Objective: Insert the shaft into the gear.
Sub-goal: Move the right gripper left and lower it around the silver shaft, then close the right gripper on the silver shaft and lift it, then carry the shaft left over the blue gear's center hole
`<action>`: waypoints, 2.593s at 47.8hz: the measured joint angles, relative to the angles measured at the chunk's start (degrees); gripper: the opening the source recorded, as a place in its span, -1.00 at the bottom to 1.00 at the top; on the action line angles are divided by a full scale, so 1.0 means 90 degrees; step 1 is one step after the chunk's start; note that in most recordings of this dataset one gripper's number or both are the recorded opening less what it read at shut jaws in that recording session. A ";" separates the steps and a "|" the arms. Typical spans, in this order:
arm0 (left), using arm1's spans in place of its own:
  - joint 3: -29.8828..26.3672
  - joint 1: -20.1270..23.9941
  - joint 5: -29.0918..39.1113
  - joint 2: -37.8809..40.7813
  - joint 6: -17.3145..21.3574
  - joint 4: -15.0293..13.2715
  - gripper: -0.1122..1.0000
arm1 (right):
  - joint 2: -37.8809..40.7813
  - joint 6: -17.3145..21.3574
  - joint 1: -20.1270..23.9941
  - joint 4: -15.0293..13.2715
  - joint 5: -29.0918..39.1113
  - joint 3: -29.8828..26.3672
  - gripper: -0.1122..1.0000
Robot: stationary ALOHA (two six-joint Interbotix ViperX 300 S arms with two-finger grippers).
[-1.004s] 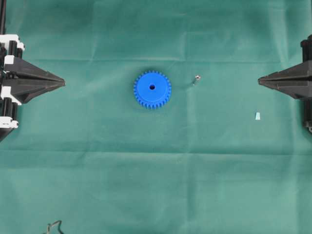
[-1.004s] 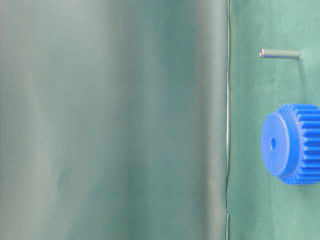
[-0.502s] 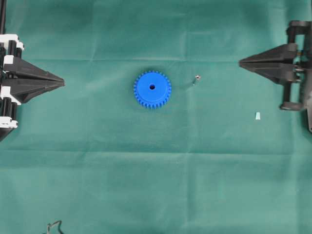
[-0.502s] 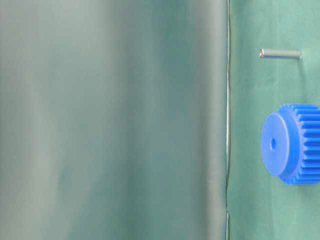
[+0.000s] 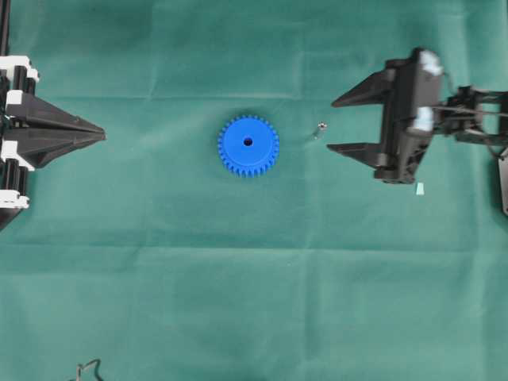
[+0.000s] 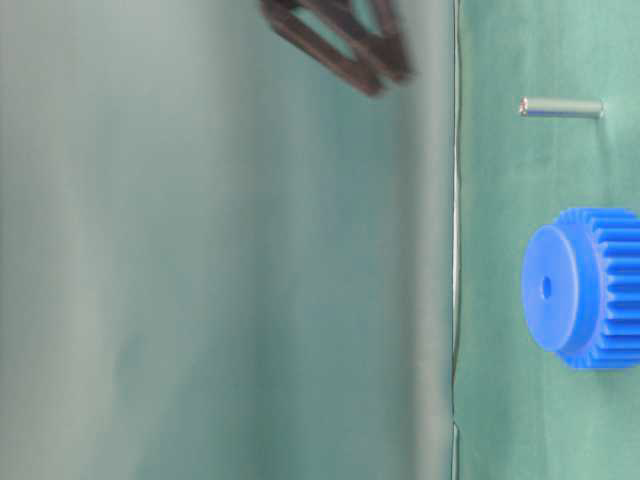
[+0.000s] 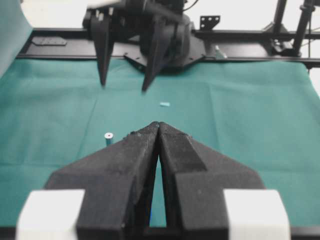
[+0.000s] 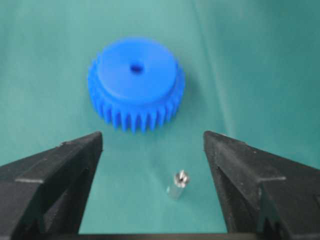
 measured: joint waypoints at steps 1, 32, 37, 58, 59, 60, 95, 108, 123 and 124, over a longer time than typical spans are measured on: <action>0.0000 0.0000 0.0010 0.0000 0.0000 0.0000 -0.80 | 0.0107 0.0010 -0.0010 0.0010 -0.0010 -0.0020 0.70; 0.0000 0.0000 0.0029 0.0029 -0.0020 0.0000 -0.80 | 0.1660 0.0020 -0.0264 0.0381 -0.0625 -0.0098 0.69; 0.0000 0.0000 0.0029 0.0020 -0.0010 0.0000 -0.80 | 0.1680 0.0029 -0.0254 0.0391 -0.0732 -0.0098 0.65; 0.0000 -0.0010 0.0029 0.0029 -0.0020 0.0010 -0.80 | 0.1680 -0.0029 -0.0264 0.0391 -0.0713 -0.0107 -0.50; 0.0000 0.0000 0.0029 0.0029 -0.0020 0.0000 -0.80 | 0.1680 -0.0020 -0.0264 0.0391 -0.0713 -0.0107 -0.50; 0.0000 0.0000 0.0029 0.0029 -0.0020 0.0000 -0.80 | 0.1680 -0.0020 -0.0264 0.0391 -0.0703 -0.0107 -0.50; 0.0000 0.0000 0.0029 0.0020 -0.0020 0.0000 -0.80 | 0.0244 -0.0068 -0.0264 0.0322 0.1211 -0.0684 -0.50; 0.0000 0.0000 0.0029 0.0010 -0.0020 0.0000 -0.80 | 0.0566 -0.0068 -0.0244 0.0312 0.1250 -0.1104 -0.50; 0.0000 0.0000 0.0029 0.0020 -0.0020 0.0000 -0.80 | 0.1602 -0.0117 -0.0010 0.0244 0.1357 -0.2256 -0.50; 0.0000 0.0000 0.0029 0.0010 -0.0020 0.0000 -0.80 | 0.1689 -0.0117 0.0010 0.0234 0.1367 -0.2363 -0.50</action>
